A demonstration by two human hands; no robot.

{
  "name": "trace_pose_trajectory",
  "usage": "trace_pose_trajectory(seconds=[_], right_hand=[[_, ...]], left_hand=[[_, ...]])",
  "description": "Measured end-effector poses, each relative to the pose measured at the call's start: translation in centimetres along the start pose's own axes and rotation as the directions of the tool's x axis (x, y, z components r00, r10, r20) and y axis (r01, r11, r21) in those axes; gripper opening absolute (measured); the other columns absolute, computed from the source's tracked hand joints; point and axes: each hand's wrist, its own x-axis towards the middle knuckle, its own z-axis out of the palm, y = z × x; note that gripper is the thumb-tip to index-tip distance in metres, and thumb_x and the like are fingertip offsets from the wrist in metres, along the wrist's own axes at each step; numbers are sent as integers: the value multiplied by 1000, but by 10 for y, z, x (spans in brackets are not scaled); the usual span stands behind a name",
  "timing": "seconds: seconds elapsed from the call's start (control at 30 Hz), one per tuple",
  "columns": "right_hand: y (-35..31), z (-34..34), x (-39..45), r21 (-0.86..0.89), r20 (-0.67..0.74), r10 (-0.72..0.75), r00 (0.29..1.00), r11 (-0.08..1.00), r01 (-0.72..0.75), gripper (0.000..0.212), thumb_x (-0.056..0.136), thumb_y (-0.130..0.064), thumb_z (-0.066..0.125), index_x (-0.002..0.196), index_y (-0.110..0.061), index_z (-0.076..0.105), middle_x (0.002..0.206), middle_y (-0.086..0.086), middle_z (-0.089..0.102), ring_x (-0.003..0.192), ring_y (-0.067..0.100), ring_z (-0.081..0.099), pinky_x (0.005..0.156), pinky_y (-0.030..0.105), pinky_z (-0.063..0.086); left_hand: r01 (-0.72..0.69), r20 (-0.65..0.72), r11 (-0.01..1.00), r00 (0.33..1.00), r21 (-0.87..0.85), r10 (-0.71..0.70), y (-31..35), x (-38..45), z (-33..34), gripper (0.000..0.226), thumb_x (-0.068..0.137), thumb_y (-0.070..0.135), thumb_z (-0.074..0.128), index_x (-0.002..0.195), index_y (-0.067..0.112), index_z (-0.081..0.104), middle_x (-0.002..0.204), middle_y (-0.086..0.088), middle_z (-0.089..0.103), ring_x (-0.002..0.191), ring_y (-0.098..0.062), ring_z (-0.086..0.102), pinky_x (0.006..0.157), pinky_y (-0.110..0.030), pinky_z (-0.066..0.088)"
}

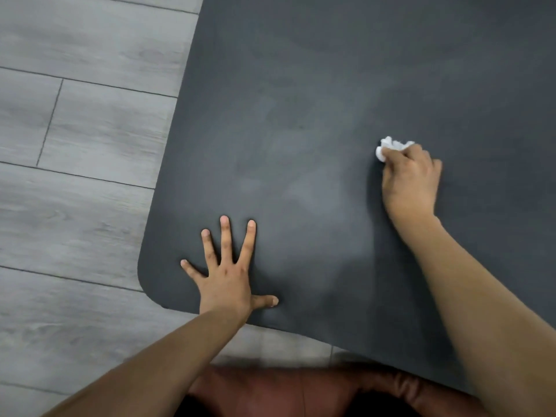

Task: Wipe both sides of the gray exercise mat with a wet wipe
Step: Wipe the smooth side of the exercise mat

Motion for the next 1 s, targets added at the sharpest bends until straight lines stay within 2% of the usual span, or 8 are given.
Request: trace_pose_trajectory(seconds=[0.13, 0.23, 0.33, 0.47, 0.63, 0.77, 0.9, 1.0], right_hand=[[-44, 4, -4, 118, -19, 322, 947, 941, -317, 26, 82, -10, 48, 94, -19, 70, 93, 16, 60, 84, 39, 57, 74, 41, 41], [-147, 22, -19, 310, -17, 21, 1000, 950, -15, 26, 74, -12, 47, 84, -21, 69, 93, 7, 67, 78, 34, 58, 67, 38, 44], [-223, 32, -47, 319, 60, -261, 963, 920, 230, 25, 69, -8, 66, 89, -21, 72, 95, 3, 65, 80, 27, 59, 68, 34, 38], [-163, 20, -47, 226, 62, -323, 944, 926, 302, 27, 75, -15, 65, 96, -29, 72, 93, 4, 65, 80, 28, 62, 68, 35, 37], [-30, -12, -70, 87, 85, 108, 991, 990, -115, 34, 85, -16, 54, 112, -30, 68, 112, 6, 64, 106, 28, 59, 81, 39, 37], [-73, -2, -79, 312, 59, 550, 833, 783, -538, 32, 85, -14, 52, 107, -24, 72, 107, 8, 62, 102, 29, 61, 88, 40, 42], [-194, 6, -95, 366, 68, 240, 968, 897, -248, 23, 72, -13, 62, 89, -25, 72, 104, 4, 66, 92, 28, 63, 75, 38, 43], [-244, 9, -104, 270, 166, 34, 986, 960, -79, 16, 74, -15, 60, 85, -24, 68, 100, 2, 63, 84, 25, 59, 70, 36, 34]], left_hand=[[-8, 3, 1000, 1000, 2, 8, 0, 0, 0, 151, 57, 82, 75, 142, 47, -44, 150, 3, -55, 149, -40, -33, 110, -83, 8], [-11, 16, 1000, 1000, 11, 11, -1, 3, 1, 151, 58, 81, 76, 144, 46, -42, 148, 3, -57, 148, -41, -34, 110, -83, 7], [-18, 25, 999, 1000, 28, 17, -4, 4, 2, 146, 60, 82, 75, 151, 43, -32, 148, 1, -57, 147, -41, -36, 110, -83, 6], [-22, -6, 1000, 1000, 2, 22, -3, 0, 0, 150, 57, 80, 77, 146, 46, -39, 153, 3, -52, 149, -39, -33, 110, -83, 8], [-24, -31, 1000, 999, -16, 24, -1, -3, -1, 153, 53, 80, 80, 147, 49, -36, 155, 4, -49, 150, -39, -30, 110, -83, 8], [-65, -30, 997, 997, -47, 64, -9, -8, -9, 140, 63, 75, 79, 153, 49, -25, 160, 8, -41, 154, -35, -24, 113, -79, 11], [-112, -124, 957, 989, -268, 81, -51, -8, -31, 104, 76, 43, 87, 158, 28, 24, 171, 0, -8, 154, -34, 14, 121, -55, 25], [-131, -85, 972, 990, -197, 116, -83, -7, -31, 97, 79, 24, 87, 157, 24, 30, 171, -6, -5, 154, -33, 17, 122, -45, 28]])
